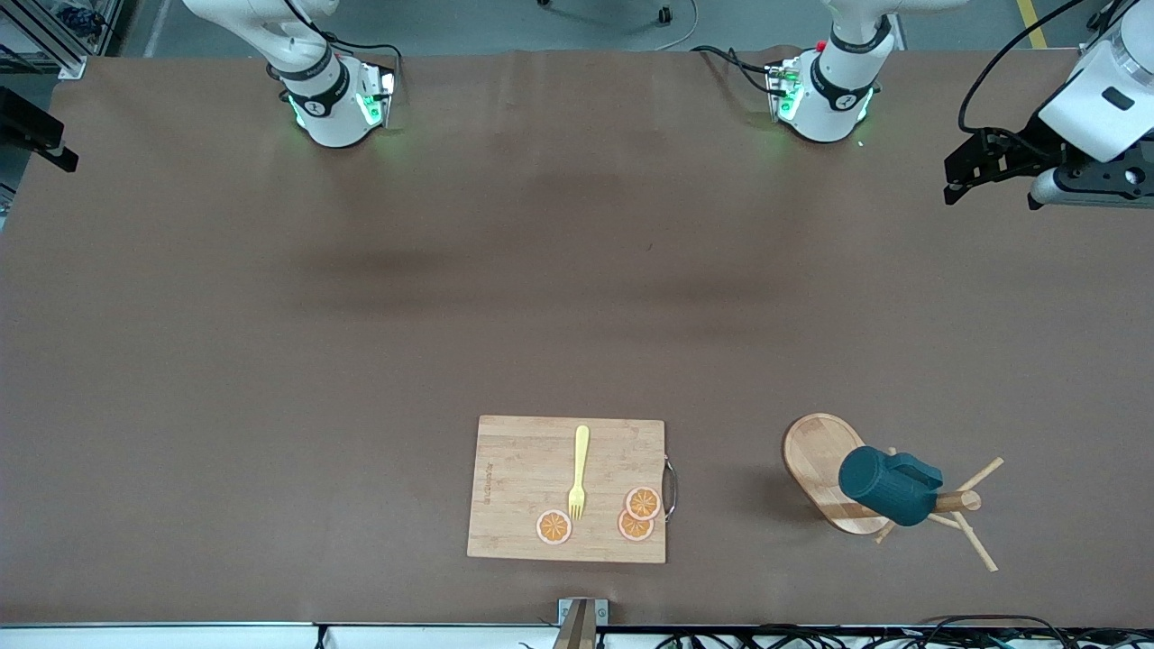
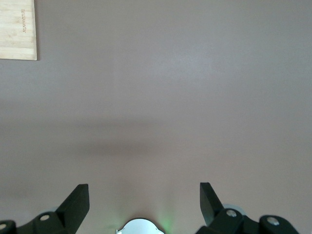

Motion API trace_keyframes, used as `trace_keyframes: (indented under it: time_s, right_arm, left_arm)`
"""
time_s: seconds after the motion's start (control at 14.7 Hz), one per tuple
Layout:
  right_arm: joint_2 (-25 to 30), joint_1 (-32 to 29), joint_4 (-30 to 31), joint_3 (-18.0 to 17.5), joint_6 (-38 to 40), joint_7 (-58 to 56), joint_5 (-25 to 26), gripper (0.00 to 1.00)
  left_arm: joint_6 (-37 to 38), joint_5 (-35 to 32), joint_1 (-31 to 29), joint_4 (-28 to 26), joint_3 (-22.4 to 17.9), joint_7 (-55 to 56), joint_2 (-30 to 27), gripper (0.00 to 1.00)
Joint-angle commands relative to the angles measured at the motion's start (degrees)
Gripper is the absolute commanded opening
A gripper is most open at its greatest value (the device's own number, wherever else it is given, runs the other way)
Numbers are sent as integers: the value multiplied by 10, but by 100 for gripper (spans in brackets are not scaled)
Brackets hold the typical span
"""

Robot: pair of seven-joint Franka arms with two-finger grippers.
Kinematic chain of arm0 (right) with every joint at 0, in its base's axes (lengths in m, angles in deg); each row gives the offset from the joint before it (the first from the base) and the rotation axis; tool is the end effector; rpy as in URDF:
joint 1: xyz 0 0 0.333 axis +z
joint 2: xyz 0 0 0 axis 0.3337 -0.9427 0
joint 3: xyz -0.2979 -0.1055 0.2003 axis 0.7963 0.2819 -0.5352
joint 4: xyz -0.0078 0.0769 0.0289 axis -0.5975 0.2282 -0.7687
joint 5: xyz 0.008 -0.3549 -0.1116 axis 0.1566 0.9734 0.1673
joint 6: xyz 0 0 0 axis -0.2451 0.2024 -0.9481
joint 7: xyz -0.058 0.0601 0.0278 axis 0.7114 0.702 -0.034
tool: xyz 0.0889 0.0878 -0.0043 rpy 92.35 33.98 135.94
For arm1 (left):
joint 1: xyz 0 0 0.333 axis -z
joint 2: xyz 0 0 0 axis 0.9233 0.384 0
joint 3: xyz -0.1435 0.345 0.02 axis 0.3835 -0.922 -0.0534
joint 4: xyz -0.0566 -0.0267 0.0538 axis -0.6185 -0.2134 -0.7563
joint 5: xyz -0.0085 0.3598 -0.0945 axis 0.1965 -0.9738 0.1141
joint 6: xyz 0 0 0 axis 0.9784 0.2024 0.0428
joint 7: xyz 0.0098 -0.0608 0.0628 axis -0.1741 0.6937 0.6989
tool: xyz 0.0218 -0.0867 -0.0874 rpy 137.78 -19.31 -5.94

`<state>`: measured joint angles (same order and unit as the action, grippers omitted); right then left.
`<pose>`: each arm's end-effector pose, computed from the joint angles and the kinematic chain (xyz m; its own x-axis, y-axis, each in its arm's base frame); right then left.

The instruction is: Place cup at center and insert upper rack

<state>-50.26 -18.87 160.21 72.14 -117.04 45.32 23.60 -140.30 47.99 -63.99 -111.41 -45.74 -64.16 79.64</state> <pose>0.4603 -0.0556 0.7256 0.9994 0.0185 -0.0304 0.0183 -0.9998 -0.0058 0.4802 -0.0626 0.6758 0.9959 -0.0901 -0.0011 -0.0901 -0.9959 0.0077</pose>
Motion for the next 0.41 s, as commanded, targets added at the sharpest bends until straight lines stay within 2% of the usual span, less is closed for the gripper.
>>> trace_keyframes:
  time_s: [0.0,0.34]
  right_arm:
    - [6,-6,4,-7,1,4,8,100]
    - [6,-6,4,-7,2,4,8,100]
  left_arm:
    - [9,10,-3,20,-1,-1,11,100]
    - [15,9,-4,25,-1,-1,15,100]
